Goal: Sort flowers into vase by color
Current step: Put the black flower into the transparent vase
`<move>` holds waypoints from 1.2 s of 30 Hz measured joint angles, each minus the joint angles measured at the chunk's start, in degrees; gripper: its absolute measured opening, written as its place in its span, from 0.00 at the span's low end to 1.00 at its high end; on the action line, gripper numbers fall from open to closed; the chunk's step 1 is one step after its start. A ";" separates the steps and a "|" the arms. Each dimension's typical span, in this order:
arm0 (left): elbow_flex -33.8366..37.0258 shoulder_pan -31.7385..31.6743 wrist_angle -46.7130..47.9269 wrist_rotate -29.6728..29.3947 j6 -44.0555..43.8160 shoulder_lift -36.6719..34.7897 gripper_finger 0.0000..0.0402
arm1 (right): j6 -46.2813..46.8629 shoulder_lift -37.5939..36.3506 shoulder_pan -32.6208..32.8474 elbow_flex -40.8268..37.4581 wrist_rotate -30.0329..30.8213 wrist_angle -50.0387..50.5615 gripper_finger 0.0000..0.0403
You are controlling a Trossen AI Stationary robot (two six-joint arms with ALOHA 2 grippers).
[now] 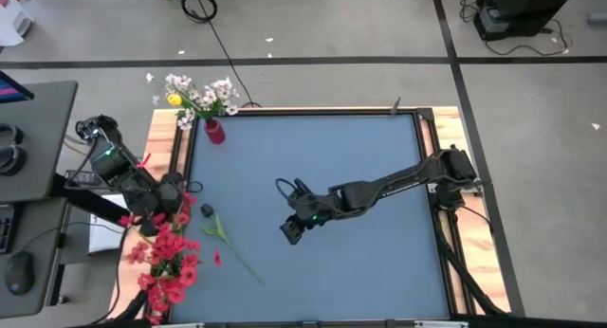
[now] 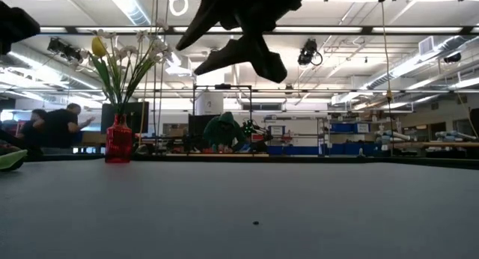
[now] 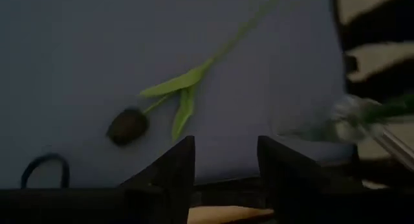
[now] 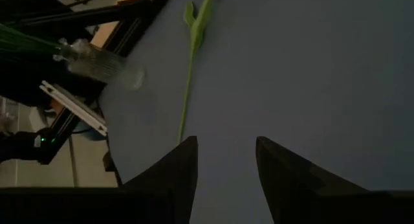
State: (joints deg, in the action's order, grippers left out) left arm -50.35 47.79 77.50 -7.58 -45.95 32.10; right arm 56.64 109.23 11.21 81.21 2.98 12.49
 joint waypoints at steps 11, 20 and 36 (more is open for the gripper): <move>0.00 -0.72 9.36 -16.18 -21.33 -0.02 0.41 | 3.85 -0.17 -4.51 0.00 -1.57 1.68 0.41; 0.11 -6.34 10.61 -21.76 -38.04 3.10 0.41 | 3.83 -0.17 -7.15 0.00 -6.71 5.03 0.41; 0.13 -19.49 1.88 -17.78 -52.50 17.52 0.41 | -0.08 -0.19 -10.55 0.00 -13.59 19.49 0.41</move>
State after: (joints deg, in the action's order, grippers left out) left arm -50.22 28.30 79.38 -25.36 -98.45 49.61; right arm 56.56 109.03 0.65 81.21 -10.61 31.98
